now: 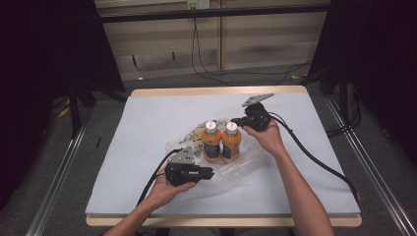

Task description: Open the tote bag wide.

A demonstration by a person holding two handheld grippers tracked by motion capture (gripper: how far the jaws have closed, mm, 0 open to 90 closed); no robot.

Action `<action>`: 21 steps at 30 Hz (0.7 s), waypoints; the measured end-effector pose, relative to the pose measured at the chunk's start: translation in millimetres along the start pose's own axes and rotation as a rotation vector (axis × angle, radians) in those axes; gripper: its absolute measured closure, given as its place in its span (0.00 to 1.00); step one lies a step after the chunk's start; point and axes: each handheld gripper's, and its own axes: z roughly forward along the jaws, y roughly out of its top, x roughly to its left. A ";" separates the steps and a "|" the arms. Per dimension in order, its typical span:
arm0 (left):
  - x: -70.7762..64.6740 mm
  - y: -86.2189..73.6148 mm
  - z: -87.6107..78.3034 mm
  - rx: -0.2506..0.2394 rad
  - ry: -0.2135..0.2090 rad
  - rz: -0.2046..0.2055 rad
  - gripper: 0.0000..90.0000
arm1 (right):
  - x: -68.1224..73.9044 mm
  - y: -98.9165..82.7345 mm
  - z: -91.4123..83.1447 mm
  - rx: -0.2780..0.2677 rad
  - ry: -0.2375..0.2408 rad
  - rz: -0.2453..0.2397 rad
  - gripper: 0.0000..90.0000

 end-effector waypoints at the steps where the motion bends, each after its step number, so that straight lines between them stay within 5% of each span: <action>1: 0.6 0.3 -1.4 -0.007 0.006 -0.004 0.84 | -0.9 -3.4 -2.4 0.001 -0.004 0.012 0.96; 5: 2.7 1.4 -8.0 -0.039 0.021 -0.006 0.73 | -0.4 -12.2 -15.5 -0.027 -0.016 0.024 0.88; 10: 4.1 2.6 -14.3 -0.070 0.049 -0.016 0.58 | 0.7 -20.7 -36.9 -0.067 -0.028 0.044 0.66; 14: 8.2 1.5 -18.8 -0.054 0.102 -0.022 0.46 | 0.1 -30.0 -49.4 -0.083 -0.024 0.078 0.48; 21: 14.1 -2.9 -34.3 -0.070 0.194 -0.060 0.24 | 17.2 -43.9 -66.8 -0.104 -0.041 0.066 0.29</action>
